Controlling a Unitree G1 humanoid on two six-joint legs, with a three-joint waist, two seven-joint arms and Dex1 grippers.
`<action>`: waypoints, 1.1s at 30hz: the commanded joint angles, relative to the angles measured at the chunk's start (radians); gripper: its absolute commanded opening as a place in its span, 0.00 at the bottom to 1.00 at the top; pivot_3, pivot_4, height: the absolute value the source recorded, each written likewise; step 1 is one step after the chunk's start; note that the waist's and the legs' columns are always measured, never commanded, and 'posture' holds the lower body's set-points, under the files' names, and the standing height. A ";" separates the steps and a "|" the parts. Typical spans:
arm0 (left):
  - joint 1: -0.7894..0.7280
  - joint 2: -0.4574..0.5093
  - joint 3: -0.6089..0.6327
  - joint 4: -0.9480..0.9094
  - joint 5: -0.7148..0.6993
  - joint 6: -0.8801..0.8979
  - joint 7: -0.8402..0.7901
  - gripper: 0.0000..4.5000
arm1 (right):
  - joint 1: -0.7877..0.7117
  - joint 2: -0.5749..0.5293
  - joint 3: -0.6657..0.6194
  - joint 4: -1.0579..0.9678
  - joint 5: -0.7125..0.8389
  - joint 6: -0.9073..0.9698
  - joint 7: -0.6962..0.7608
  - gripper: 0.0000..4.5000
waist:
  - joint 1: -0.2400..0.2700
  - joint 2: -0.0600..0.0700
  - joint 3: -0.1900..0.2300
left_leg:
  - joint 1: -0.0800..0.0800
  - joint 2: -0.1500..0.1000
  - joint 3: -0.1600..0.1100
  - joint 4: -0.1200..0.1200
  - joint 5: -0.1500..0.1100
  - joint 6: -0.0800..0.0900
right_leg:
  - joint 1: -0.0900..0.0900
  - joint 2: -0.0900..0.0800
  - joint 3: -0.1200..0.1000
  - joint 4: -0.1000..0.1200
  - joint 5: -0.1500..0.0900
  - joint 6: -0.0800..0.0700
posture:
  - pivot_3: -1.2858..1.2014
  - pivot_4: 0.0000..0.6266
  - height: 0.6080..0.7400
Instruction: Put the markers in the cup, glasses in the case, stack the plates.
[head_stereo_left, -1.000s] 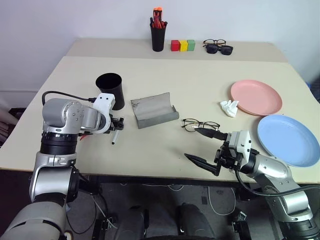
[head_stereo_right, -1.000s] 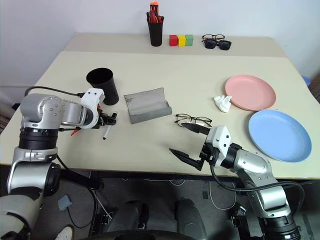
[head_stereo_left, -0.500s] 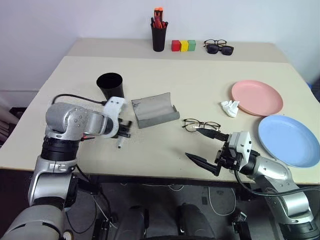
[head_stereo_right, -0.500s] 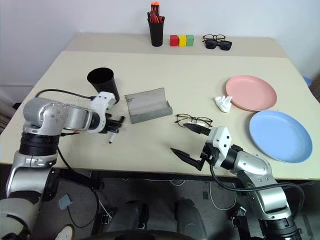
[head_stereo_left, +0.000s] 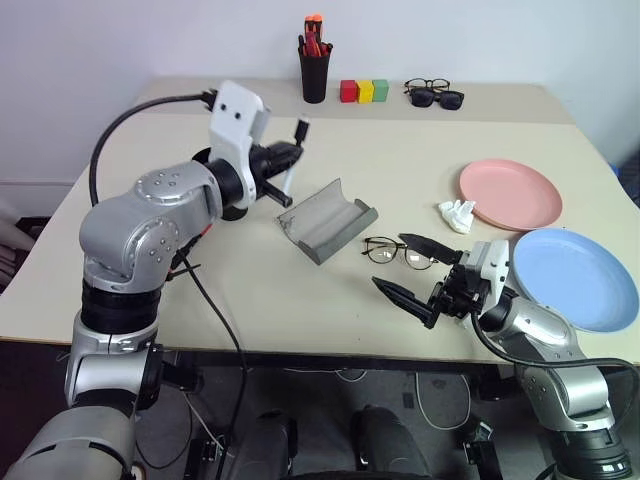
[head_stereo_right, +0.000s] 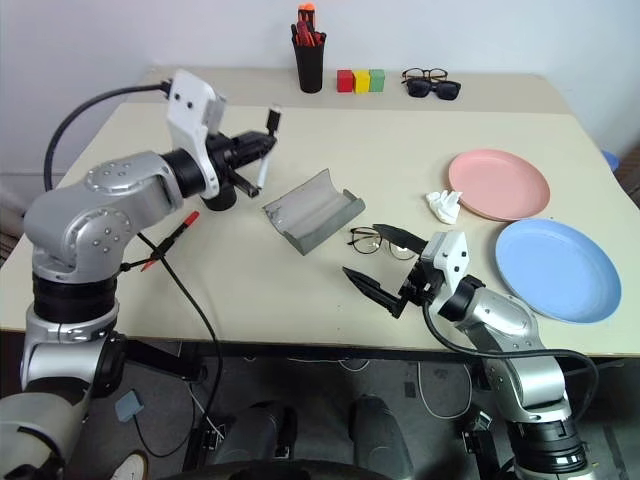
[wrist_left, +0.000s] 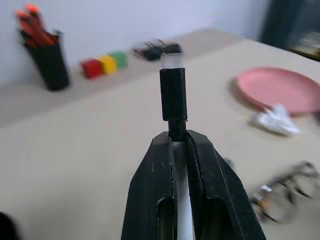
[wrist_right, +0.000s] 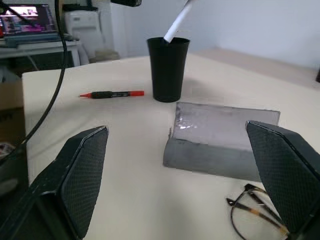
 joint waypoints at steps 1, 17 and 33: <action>-0.001 -0.023 0.016 0.006 0.063 -0.086 0.009 0.02 | -0.029 0.004 -0.021 -0.032 0.017 0.014 -0.021 1.00 | 0.000 0.000 0.000 | 0.000 0.000 0.000 0.000 0.000 0.000 | 0.000 0.000 0.000 0.000 0.000 0.000 | 0.52 0.24 1.00; 0.044 -0.124 -0.024 0.352 0.676 -0.779 0.410 0.02 | -0.138 0.029 0.017 0.008 -0.012 0.036 -0.046 1.00 | 0.003 -0.001 0.000 | -0.002 0.000 0.000 0.000 0.000 0.000 | -0.001 0.000 0.000 0.000 0.000 0.000 | 0.52 0.24 1.00; 0.007 -0.217 0.051 0.599 0.671 -0.907 0.438 0.02 | -0.164 0.051 0.018 0.004 0.000 0.053 -0.050 1.00 | 0.001 -0.001 0.000 | -0.003 0.000 0.000 0.000 0.000 0.000 | -0.003 0.000 -0.001 0.001 0.000 0.000 | 0.52 0.24 1.00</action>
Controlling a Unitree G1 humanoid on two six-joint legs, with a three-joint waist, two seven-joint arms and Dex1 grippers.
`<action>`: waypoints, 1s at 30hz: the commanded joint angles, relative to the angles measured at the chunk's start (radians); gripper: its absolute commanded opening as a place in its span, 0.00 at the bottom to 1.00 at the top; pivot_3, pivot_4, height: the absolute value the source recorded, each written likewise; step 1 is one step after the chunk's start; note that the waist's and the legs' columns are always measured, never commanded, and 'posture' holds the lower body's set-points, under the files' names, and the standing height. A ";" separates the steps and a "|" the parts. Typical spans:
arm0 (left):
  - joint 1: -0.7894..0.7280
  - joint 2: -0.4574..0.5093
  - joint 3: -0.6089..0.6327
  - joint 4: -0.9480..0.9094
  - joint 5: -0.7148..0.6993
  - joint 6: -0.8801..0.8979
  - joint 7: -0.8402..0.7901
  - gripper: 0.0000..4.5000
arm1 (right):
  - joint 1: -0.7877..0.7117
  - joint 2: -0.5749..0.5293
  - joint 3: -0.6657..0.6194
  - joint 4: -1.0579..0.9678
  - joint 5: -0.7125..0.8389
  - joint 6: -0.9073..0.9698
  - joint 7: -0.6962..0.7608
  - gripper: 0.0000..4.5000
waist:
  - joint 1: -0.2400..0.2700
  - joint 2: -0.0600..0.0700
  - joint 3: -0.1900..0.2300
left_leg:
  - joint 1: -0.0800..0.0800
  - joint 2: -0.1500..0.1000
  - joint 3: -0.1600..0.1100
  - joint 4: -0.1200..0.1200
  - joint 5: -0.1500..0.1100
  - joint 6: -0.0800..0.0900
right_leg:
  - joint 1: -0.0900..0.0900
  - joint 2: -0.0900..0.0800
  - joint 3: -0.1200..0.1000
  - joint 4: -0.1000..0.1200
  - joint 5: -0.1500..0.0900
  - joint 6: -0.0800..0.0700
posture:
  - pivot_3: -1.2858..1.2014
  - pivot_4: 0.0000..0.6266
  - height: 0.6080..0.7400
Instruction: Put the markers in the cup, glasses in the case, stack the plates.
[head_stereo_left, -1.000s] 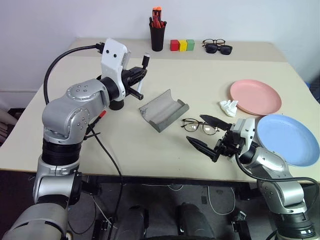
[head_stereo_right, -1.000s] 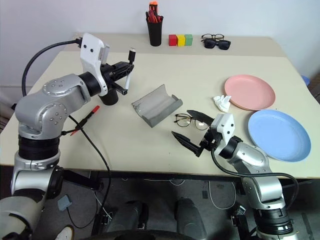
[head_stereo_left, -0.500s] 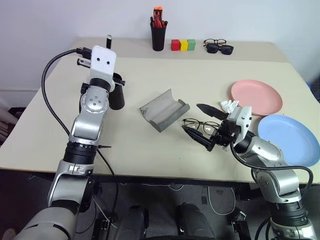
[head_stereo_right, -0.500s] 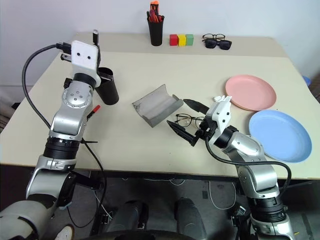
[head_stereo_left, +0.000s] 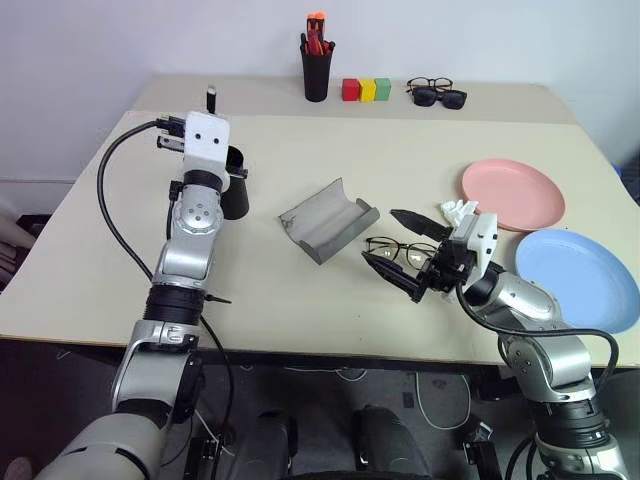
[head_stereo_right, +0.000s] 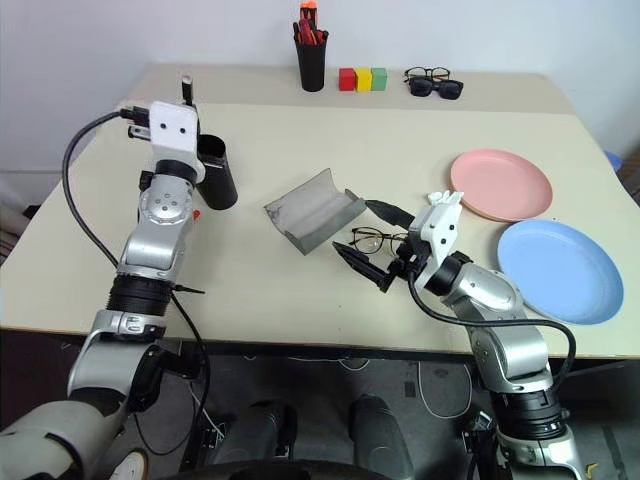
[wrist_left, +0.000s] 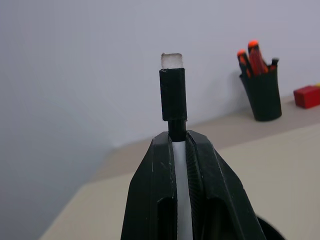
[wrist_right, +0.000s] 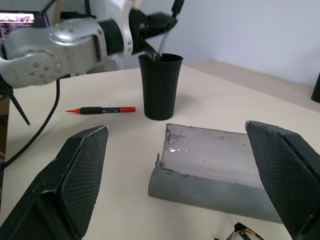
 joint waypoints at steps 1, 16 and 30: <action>-0.037 -0.007 0.021 0.000 0.002 -0.045 0.007 0.02 | -0.026 0.012 -0.014 -0.037 0.024 0.002 -0.010 1.00 | 0.000 0.000 0.000 | 0.000 0.000 0.000 0.000 0.000 0.000 | 0.000 0.000 0.000 0.000 0.000 0.000 | 0.52 0.24 1.00; 0.012 -0.065 0.046 -0.033 -0.050 -0.014 -0.032 0.56 | -0.047 0.013 -0.011 -0.046 0.021 0.016 -0.035 1.00 | 0.000 0.000 0.000 | -0.001 0.000 0.000 0.000 0.000 0.000 | -0.001 0.000 0.000 0.000 0.000 0.000 | 0.52 0.24 1.00; 0.131 0.490 0.267 -0.419 -0.558 0.799 -0.634 0.56 | -0.048 0.014 -0.008 -0.011 0.015 0.008 -0.023 1.00 | -0.026 0.001 0.000 | -0.002 0.001 0.000 -0.001 0.000 -0.001 | -0.004 0.001 0.000 0.004 0.000 0.000 | 0.52 0.24 1.00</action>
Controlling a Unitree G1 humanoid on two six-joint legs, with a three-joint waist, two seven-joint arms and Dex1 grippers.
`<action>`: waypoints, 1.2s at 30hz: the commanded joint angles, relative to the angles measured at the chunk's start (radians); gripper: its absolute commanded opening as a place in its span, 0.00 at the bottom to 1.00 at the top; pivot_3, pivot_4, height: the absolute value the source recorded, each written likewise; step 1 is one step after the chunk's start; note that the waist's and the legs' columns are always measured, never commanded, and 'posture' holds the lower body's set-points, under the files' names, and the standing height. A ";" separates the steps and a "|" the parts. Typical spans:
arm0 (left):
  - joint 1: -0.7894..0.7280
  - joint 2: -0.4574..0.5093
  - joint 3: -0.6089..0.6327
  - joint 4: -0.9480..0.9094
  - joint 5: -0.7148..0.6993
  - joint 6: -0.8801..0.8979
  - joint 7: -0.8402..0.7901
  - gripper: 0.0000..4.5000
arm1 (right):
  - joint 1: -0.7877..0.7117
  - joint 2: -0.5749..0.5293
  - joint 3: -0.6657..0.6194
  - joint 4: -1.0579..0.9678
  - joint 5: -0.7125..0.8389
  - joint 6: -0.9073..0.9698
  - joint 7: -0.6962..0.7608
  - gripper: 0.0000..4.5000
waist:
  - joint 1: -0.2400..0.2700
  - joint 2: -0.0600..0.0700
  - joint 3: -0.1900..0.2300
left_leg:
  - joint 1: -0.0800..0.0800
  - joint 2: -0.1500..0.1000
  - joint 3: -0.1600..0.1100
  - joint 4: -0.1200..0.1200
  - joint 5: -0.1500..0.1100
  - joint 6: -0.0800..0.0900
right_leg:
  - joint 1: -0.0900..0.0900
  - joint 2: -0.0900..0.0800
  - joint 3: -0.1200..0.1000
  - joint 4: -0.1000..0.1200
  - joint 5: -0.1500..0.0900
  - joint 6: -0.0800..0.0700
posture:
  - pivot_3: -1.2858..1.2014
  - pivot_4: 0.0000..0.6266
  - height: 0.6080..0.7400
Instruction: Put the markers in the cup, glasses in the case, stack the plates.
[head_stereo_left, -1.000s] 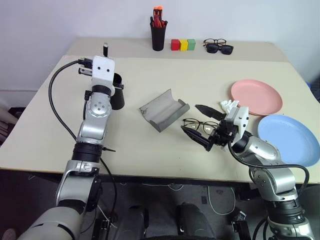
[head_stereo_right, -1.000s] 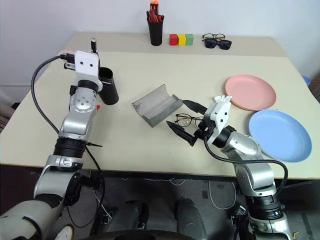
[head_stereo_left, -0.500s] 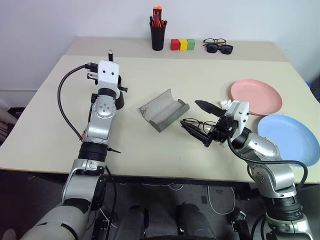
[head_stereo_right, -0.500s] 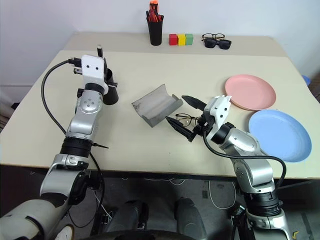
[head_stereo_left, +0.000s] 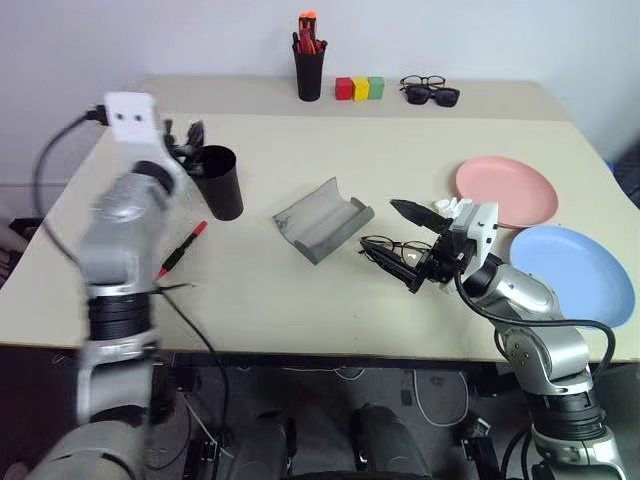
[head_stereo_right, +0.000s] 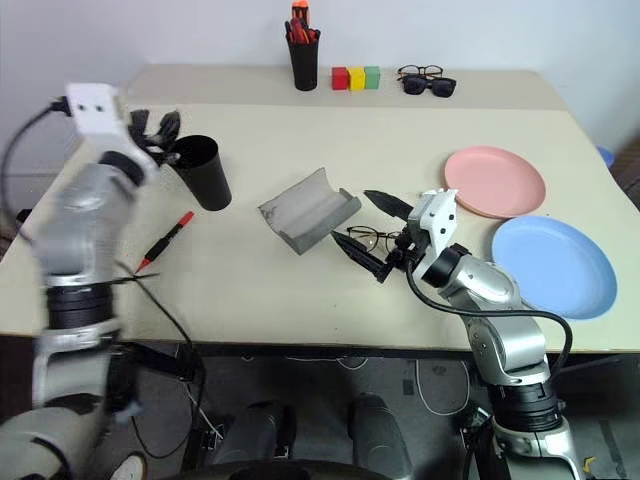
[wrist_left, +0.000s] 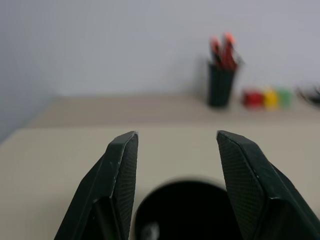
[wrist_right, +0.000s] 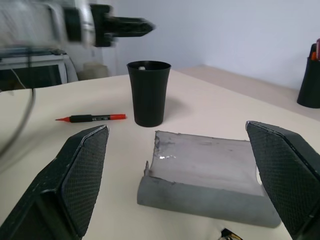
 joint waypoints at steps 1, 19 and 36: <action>0.052 0.227 0.003 0.007 -0.041 0.103 -0.243 0.56 | -0.015 0.010 -0.004 -0.007 0.004 -0.015 0.010 1.00 | -0.005 0.000 0.000 | 0.000 0.000 0.000 0.000 0.000 0.000 | 0.000 0.000 0.000 -0.001 0.000 0.000 | 0.52 0.24 1.00; -0.284 0.286 -0.648 0.496 0.352 0.137 -0.724 0.56 | 0.043 0.040 -0.002 0.024 -0.030 -0.085 0.024 1.00 | 0.016 0.000 0.001 | 0.000 -0.001 0.000 0.001 -0.001 0.002 | 0.002 0.001 -0.002 -0.002 0.000 0.000 | 0.52 0.24 1.00; -0.288 0.204 -0.618 0.524 0.459 0.208 -0.677 0.01 | 0.091 0.030 -0.038 0.024 -0.041 -0.115 0.010 1.00 | 0.015 0.000 0.001 | -0.003 -0.001 0.000 0.003 -0.001 0.002 | -0.002 -0.001 -0.001 0.000 0.000 0.000 | 0.52 0.24 1.00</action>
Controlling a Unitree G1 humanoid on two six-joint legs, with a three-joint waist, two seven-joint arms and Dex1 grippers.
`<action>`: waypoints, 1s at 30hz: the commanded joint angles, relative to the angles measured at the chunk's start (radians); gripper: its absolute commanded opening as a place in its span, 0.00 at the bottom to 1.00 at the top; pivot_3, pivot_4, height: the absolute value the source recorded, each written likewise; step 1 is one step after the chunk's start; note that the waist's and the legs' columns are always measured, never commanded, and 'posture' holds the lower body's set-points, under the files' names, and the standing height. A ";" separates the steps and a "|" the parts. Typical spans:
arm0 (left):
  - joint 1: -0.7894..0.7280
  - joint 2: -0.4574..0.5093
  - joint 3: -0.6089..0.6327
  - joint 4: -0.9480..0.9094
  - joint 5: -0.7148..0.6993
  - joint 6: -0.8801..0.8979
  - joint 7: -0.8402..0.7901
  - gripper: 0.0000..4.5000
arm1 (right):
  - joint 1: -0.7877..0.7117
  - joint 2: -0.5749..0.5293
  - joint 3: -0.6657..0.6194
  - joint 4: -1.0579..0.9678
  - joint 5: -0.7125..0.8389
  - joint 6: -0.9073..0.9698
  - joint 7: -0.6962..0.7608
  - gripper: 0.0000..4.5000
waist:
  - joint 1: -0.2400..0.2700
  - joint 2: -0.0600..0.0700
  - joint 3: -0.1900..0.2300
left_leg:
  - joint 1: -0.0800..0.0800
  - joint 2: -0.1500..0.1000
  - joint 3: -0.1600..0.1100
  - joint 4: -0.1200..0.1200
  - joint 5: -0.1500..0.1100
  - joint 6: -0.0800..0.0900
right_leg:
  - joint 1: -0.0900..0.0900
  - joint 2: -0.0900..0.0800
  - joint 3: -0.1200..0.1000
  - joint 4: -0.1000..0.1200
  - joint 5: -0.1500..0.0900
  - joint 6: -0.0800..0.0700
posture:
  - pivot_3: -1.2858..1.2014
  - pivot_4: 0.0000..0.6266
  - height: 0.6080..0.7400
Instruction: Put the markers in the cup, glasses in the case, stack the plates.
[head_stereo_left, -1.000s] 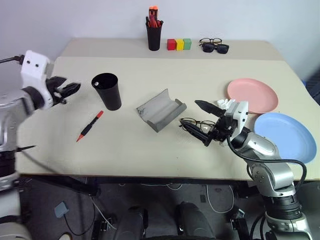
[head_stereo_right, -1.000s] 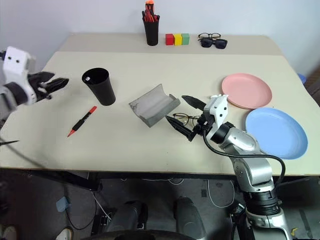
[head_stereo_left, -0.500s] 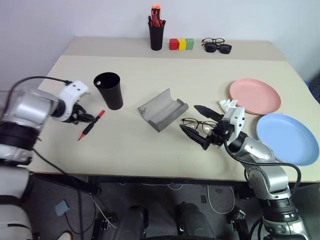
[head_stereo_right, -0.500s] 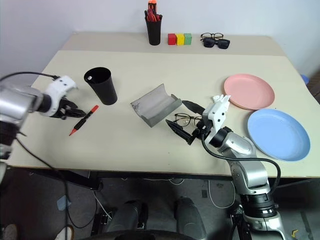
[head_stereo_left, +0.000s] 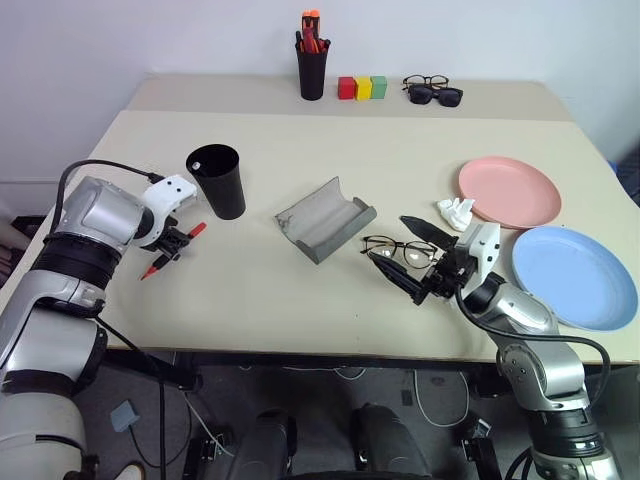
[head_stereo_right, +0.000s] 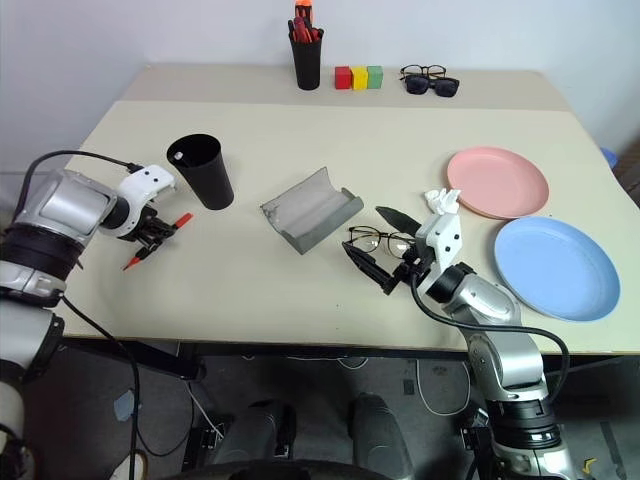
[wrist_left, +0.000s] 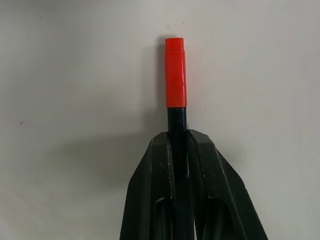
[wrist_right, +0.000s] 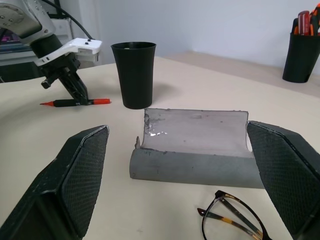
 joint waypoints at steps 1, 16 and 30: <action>0.009 0.008 0.071 -0.070 -0.023 0.020 0.011 0.01 | -0.006 -0.003 -0.020 -0.017 -0.002 -0.033 0.007 1.00 | 0.000 0.000 0.000 | 0.000 0.000 0.000 0.000 0.000 0.000 | 0.000 0.000 0.000 0.000 0.000 0.000 | 0.52 0.24 1.00; 0.074 0.068 0.125 -0.328 -0.105 0.150 -0.024 0.99 | -0.028 0.005 -0.010 0.044 -0.019 -0.076 0.044 1.00 | 0.000 0.000 0.000 | -0.006 0.000 0.000 0.003 0.000 0.000 | -0.008 -0.001 0.001 0.008 0.000 0.000 | 0.52 0.24 1.00; 0.092 0.075 0.026 -0.157 -0.035 0.071 0.009 0.99 | -0.001 0.004 -0.019 0.025 -0.018 -0.082 0.033 1.00 | 0.000 0.000 0.000 | -0.008 0.000 0.002 0.012 0.000 0.000 | -0.010 0.000 0.001 0.015 0.000 0.000 | 0.52 0.24 1.00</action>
